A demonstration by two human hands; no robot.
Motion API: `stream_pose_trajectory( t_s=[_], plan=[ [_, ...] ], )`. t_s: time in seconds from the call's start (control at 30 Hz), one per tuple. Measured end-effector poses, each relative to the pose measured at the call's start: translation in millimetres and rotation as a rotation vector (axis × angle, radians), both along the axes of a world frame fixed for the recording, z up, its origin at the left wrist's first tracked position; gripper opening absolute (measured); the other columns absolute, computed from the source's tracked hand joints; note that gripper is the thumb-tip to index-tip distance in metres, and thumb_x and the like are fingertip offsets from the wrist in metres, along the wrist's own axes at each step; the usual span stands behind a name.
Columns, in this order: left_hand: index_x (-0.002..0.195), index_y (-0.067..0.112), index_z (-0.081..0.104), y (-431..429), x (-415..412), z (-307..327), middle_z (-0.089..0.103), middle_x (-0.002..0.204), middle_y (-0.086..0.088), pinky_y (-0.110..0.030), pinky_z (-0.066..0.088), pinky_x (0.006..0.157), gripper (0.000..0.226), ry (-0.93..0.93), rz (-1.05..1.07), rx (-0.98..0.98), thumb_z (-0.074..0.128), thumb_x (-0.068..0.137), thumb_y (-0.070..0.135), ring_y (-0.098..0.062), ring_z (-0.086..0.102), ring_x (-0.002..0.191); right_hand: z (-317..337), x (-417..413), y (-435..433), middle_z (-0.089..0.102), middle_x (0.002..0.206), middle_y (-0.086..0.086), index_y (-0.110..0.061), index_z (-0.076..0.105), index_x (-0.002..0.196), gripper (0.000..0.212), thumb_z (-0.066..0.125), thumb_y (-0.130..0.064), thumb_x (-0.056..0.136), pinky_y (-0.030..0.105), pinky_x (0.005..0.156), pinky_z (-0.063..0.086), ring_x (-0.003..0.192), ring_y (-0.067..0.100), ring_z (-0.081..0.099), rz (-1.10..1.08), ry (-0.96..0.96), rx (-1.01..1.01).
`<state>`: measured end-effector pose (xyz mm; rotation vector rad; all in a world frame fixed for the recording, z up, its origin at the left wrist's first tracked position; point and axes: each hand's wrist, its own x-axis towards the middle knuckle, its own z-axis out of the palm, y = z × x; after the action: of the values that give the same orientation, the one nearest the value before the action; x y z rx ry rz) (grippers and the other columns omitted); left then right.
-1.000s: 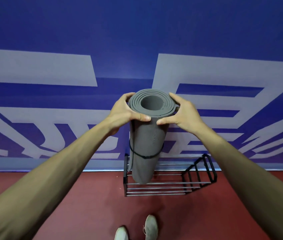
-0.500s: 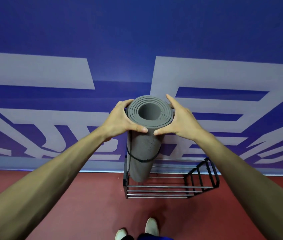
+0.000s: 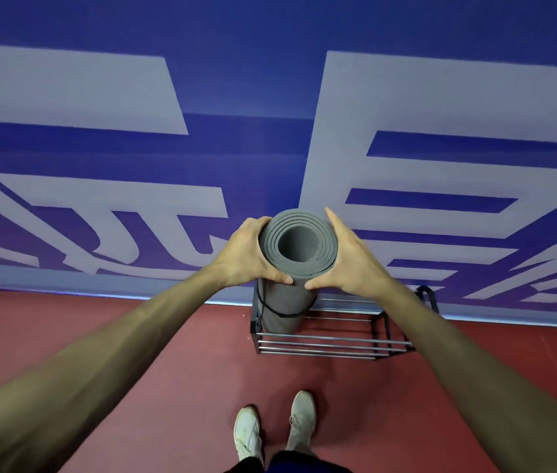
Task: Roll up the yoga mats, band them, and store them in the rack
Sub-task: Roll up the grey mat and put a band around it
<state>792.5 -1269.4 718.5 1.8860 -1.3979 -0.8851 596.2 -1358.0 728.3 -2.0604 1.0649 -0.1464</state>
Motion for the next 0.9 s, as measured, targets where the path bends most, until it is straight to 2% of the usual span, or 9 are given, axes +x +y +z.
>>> stream_pose_trajectory(
  t_s=[0.03, 0.1, 0.17, 0.33, 0.43, 0.57, 0.67, 0.8, 0.9],
  plan=[
    [0.118, 0.022, 0.051, 0.1, 0.1, -6.7, 0.052, 0.104, 0.014, -0.005, 0.043, 0.082, 0.092, -0.028, -0.007, 0.032, 0.097, 0.039, 0.035, 0.007, 0.053, 0.098, -9.2, 0.4, 1.9, 0.027, 0.155, -0.001, -0.028, 0.0, 0.154, 0.139, 0.094, -0.032, 0.052, 0.033, 0.105, 0.033, 0.141, 0.018, 0.026, 0.0, 0.005, 0.008],
    [0.125, 0.022, 0.05, 0.0, 0.9, -17.3, 0.054, 0.113, 0.006, -0.029, 0.05, 0.092, 0.105, -0.066, -0.023, 0.072, 0.095, 0.033, 0.048, -0.007, 0.054, 0.106, -24.3, 1.6, 5.0, 0.028, 0.154, 0.001, -0.027, 0.001, 0.154, 0.14, 0.095, -0.032, 0.05, 0.033, 0.105, 0.032, 0.141, 0.02, 0.027, -0.027, 0.017, -0.003],
    [0.127, 0.022, 0.049, -2.9, 2.3, -23.1, 0.054, 0.115, 0.003, -0.035, 0.05, 0.094, 0.108, -0.091, -0.036, 0.077, 0.093, 0.033, 0.05, -0.011, 0.054, 0.107, -31.7, 1.5, 4.3, 0.029, 0.153, 0.004, -0.027, 0.004, 0.154, 0.139, 0.095, -0.032, 0.049, 0.036, 0.106, 0.032, 0.14, 0.022, 0.029, -0.064, 0.003, -0.029],
    [0.135, 0.019, 0.045, -11.2, -0.2, -21.2, 0.049, 0.117, 0.003, -0.021, 0.04, 0.094, 0.111, -0.092, -0.056, 0.028, 0.096, 0.039, 0.038, -0.009, 0.048, 0.11, -29.1, -8.5, -2.5, 0.035, 0.146, 0.003, -0.031, 0.008, 0.153, 0.138, 0.095, -0.037, 0.046, 0.042, 0.104, 0.039, 0.134, 0.023, 0.037, -0.066, -0.001, -0.077],
    [0.138, 0.018, 0.043, -10.6, -2.7, -14.8, 0.049, 0.121, 0.001, -0.02, 0.038, 0.094, 0.113, -0.077, -0.068, 0.022, 0.096, 0.041, 0.036, -0.009, 0.046, 0.111, -20.7, -14.1, -2.0, 0.037, 0.142, 0.001, -0.032, 0.009, 0.153, 0.137, 0.094, -0.04, 0.046, 0.045, 0.105, 0.04, 0.131, 0.023, 0.039, -0.07, 0.019, -0.095],
    [0.137, 0.017, 0.043, -12.8, -7.0, -14.5, 0.049, 0.123, -0.001, -0.021, 0.039, 0.094, 0.112, -0.066, -0.074, 0.052, 0.097, 0.041, 0.034, -0.011, 0.047, 0.113, -19.4, -16.9, -5.8, 0.033, 0.137, 0.0, -0.028, 0.008, 0.153, 0.137, 0.094, -0.041, 0.047, 0.037, 0.101, 0.039, 0.129, 0.021, 0.039, -0.052, 0.048, -0.075],
    [0.136, 0.017, 0.043, -12.4, -12.3, -24.6, 0.048, 0.122, -0.001, -0.023, 0.04, 0.096, 0.111, -0.04, -0.074, 0.067, 0.097, 0.041, 0.031, -0.011, 0.046, 0.114, -28.1, -17.8, -8.4, 0.033, 0.129, -0.002, -0.025, 0.01, 0.153, 0.137, 0.094, -0.041, 0.046, 0.029, 0.093, 0.041, 0.12, 0.015, 0.043, -0.027, 0.074, -0.046],
    [0.136, 0.018, 0.043, -12.5, -15.1, -43.5, 0.043, 0.118, 0.006, -0.022, 0.038, 0.101, 0.112, 0.001, -0.076, 0.078, 0.098, 0.039, 0.027, -0.009, 0.043, 0.115, -46.5, -17.5, -9.1, 0.028, 0.131, -0.004, -0.02, 0.009, 0.153, 0.136, 0.094, -0.038, 0.048, 0.024, 0.094, 0.038, 0.111, 0.005, 0.038, -0.012, 0.087, -0.009],
    [0.136, 0.019, 0.043, -13.9, -13.8, -60.2, 0.045, 0.116, 0.006, -0.023, 0.039, 0.101, 0.113, -0.009, -0.087, 0.113, 0.097, 0.038, 0.031, -0.009, 0.046, 0.112, -63.3, -14.4, -8.2, 0.03, 0.124, -0.004, -0.021, 0.023, 0.148, 0.124, 0.094, -0.037, 0.048, 0.023, 0.087, 0.039, 0.105, 0.009, 0.043, -0.009, 0.101, -0.014]
  ],
)
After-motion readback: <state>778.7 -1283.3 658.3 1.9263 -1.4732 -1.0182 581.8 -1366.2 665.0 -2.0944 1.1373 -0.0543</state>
